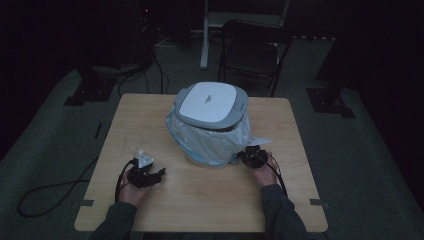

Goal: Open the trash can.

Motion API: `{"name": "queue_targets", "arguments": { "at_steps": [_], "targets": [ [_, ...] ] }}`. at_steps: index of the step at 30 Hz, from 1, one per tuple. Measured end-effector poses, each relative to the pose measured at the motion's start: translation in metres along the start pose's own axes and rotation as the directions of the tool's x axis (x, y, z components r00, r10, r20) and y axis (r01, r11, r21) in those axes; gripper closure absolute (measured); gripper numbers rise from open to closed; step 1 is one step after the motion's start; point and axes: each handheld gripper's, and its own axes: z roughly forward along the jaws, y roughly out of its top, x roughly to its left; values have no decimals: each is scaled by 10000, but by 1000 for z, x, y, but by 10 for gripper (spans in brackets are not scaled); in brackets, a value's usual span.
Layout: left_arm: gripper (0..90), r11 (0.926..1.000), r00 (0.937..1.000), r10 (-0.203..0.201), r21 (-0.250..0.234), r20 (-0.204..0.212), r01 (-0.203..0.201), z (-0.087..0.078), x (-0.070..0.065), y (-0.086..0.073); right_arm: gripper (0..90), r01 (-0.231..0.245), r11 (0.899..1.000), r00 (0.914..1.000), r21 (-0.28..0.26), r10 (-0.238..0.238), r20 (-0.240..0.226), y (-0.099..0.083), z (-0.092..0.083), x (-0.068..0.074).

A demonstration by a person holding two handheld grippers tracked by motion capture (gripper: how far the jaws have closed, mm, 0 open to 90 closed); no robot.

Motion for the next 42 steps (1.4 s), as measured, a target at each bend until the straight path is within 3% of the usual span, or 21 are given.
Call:
{"name": "queue_targets", "arguments": {
  "at_steps": [17,27,38,42],
  "targets": [
    [409,10000,10000,10,21,1,-10,0,0,0,900,9,9998,10000,201,-9,21,-4,7,0],
    [480,9991,9992,375,183,146,-377,-4,-7,1,900,-105,9999,9999,98,105,-10,-6,7,0],
    [543,9985,9987,394,372,335,-407,-7,-16,3,900,-54,10000,10000,76,54,17,-6,7,0],
    [543,9994,9992,252,214,316,-259,-10,-13,4,900,-24,10000,10000,88,24,48,-6,6,0]
  ]
}}
